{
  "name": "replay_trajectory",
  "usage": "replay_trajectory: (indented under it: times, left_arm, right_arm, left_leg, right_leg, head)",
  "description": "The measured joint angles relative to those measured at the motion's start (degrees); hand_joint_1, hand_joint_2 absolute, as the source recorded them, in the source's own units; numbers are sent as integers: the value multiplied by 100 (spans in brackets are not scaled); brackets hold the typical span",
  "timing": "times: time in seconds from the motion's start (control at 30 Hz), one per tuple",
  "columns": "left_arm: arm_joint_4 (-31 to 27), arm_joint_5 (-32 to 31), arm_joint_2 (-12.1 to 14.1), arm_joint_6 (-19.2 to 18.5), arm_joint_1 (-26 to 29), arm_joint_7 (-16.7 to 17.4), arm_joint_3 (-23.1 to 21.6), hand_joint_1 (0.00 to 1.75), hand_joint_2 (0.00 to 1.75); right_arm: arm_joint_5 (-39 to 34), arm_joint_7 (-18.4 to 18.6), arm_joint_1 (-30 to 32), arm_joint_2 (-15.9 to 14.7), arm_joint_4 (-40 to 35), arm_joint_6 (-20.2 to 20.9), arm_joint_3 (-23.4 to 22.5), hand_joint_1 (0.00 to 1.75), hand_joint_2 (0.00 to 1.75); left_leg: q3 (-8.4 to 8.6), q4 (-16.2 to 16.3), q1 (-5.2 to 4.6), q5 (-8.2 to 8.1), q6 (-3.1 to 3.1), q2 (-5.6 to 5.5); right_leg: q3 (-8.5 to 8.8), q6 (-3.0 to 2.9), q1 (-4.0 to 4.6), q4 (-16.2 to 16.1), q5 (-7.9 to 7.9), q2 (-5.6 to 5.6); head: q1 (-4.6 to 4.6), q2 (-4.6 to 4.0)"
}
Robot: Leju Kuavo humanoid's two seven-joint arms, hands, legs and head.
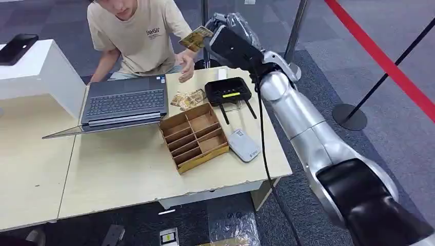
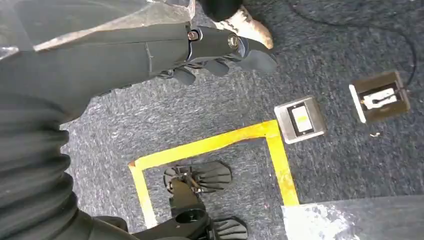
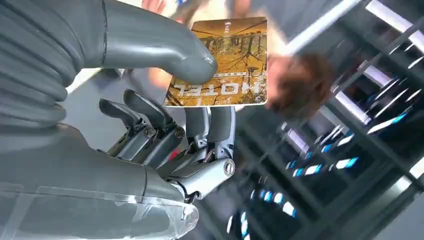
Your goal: Pass the card to the sensor for recognition and then transmit it.
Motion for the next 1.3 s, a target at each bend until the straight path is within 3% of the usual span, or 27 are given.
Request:
replay_trajectory:
  times: [0.1, 0.27, 0.47, 0.63, 0.67, 0.7, 0.73, 0.8, 0.9, 0.93, 1.17, 1.3]
  left_arm:
    - [-2, -37, -4, -44, -82, 83, 0, 0, 175]
    - [-7, -55, -22, -68, -176, 114, -2, 0, 175]
    - [-4, -55, -48, -103, -205, 173, -4, 0, 175]
    - [-4, -52, -66, -109, -205, 173, -4, 0, 175]
    - [-4, -52, -66, -109, -205, 171, -4, 0, 175]
    - [-4, -52, -68, -109, -205, 171, -4, 0, 175]
    - [-4, -52, -68, -109, -205, 169, -4, 0, 175]
    - [-4, -57, -68, -112, -202, 151, -4, 0, 175]
    - [-4, -72, -66, -110, -188, 72, -4, 0, 175]
    - [-4, -70, -66, -98, -180, 68, -7, 0, 175]
    - [-4, 48, -46, 90, -63, -61, -4, 0, 175]
    - [-2, 127, -15, 201, 28, -140, 4, 0, 175]
  right_arm:
    - [762, -9, -106, 83, 430, -782, 99, 175, 175]
    - [2076, 107, -163, 195, 1050, -1556, 391, 175, 175]
    - [3924, 531, -188, 236, 1583, -2176, 920, 175, 175]
    - [4322, 697, -174, 238, 1843, -2344, 1174, 175, 175]
    - [4351, 708, -164, 234, 1898, -2335, 1220, 129, 175]
    - [4372, 708, -163, 232, 1952, -2327, 1270, 47, 175]
    - [4375, 702, -155, 227, 1998, -2262, 1294, 0, 175]
    - [4204, 555, -125, 219, 2036, -1884, 1300, 0, 175]
    - [3606, 304, -27, 219, 2094, -776, 1270, 0, 175]
    - [3382, 271, 7, 219, 2103, -544, 1233, 0, 0]
    - [1268, -164, 149, 241, 1985, 452, 633, 0, 0]
    - [-44, -188, 301, 203, 1551, 891, 175, 0, 0]
  left_leg:
    - [1, 0, 0, 0, 0, -1]
    - [0, 0, 2, 0, 0, -2]
    - [-3, 0, 3, 0, 0, -1]
    - [-4, 0, 2, 0, 0, -1]
    - [-3, 0, 2, 0, 0, 0]
    - [-2, 0, 2, 0, 0, 0]
    - [-2, 0, 2, 0, 0, 0]
    - [-1, 0, 2, 0, 0, 0]
    - [-2, 0, 2, 0, 0, 0]
    - [-2, 0, 2, 0, 0, 0]
    - [-2, 0, 2, 0, 0, 0]
    - [-1, 0, 2, 0, 0, 0]
  right_leg:
    - [0, 0, 0, 1, 0, 0]
    - [-2, 0, 2, 1, 0, 0]
    - [-4, 0, 2, 1, -1, 0]
    - [-5, 0, 2, 0, -1, 0]
    - [-5, 0, 2, 0, 0, 0]
    - [-5, 0, 2, 0, 0, 0]
    - [-5, 0, 2, 0, 0, 0]
    - [-4, 0, 2, 0, 0, 0]
    - [-4, 0, 2, 0, 0, 0]
    - [-4, 0, 2, 1, 0, 0]
    - [-5, 0, 2, 1, 0, 0]
    - [-4, 0, 2, 0, 0, 0]
  head:
    - [0, 0]
    - [2, 0]
    - [0, 0]
    - [0, 0]
    - [0, 0]
    - [0, 0]
    - [0, 0]
    - [0, 0]
    - [0, 0]
    - [0, 0]
    - [0, 0]
    - [0, 0]
